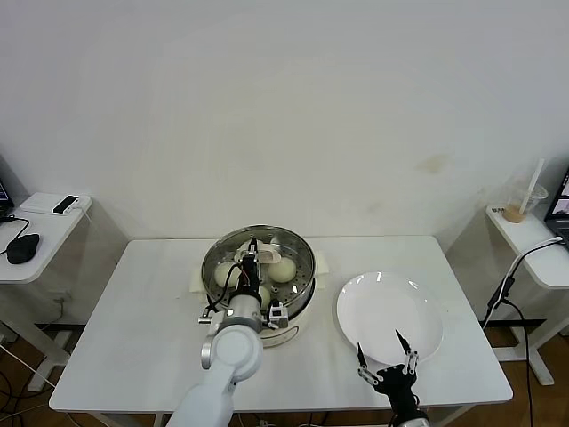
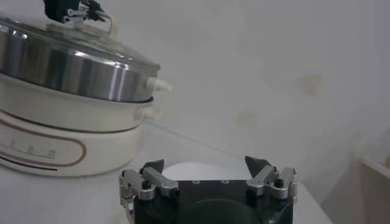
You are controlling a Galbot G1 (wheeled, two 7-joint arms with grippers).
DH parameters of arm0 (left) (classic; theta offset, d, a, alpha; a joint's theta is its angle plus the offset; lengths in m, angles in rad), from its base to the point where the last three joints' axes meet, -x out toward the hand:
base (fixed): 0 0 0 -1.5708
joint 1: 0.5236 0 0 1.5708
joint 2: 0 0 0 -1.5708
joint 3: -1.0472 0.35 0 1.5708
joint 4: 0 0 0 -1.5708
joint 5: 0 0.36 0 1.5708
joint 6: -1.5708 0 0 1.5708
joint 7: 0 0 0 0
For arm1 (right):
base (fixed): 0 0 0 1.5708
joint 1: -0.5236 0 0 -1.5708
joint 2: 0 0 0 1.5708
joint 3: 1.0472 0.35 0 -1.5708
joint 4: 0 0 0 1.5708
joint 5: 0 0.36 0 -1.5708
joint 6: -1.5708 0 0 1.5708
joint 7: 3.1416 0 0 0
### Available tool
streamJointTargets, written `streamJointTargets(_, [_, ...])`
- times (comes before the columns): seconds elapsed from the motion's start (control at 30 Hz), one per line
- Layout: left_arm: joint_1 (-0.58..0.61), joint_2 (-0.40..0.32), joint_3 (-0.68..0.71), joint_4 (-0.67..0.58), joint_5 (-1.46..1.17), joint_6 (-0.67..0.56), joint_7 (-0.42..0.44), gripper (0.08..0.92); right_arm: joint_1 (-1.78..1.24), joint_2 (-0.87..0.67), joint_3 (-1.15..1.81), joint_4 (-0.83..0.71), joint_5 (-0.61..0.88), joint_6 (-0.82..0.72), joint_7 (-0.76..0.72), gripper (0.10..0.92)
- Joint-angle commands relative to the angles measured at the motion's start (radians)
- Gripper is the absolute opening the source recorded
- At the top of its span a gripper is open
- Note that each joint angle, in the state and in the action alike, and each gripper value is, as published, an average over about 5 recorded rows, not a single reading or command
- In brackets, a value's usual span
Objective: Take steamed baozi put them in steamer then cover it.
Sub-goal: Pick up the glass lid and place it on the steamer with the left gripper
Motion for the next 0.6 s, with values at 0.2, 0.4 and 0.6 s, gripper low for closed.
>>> streamJointTargets(0.2, [0.008,-0.008,-0.006,-0.011,0.003,-0.015,-0.01,0.164,-0.002,0.001,-0.007,0.002,-0.005,0.0,0.0,0.823])
streamJointTargets(0.4, [0.034,0.008,-0.009,-0.064,0.001,-0.02,-0.009,0.33,-0.003,0.002,-0.009,0.002,-0.008,0.0,0.0,0.823])
streamJointTargets(0.6, [0.111,0.053,-0.011,-0.173,-0.022,-0.04,-0.023,0.503,-0.004,0.001,-0.009,-0.002,-0.007,-0.001,0.0,0.823])
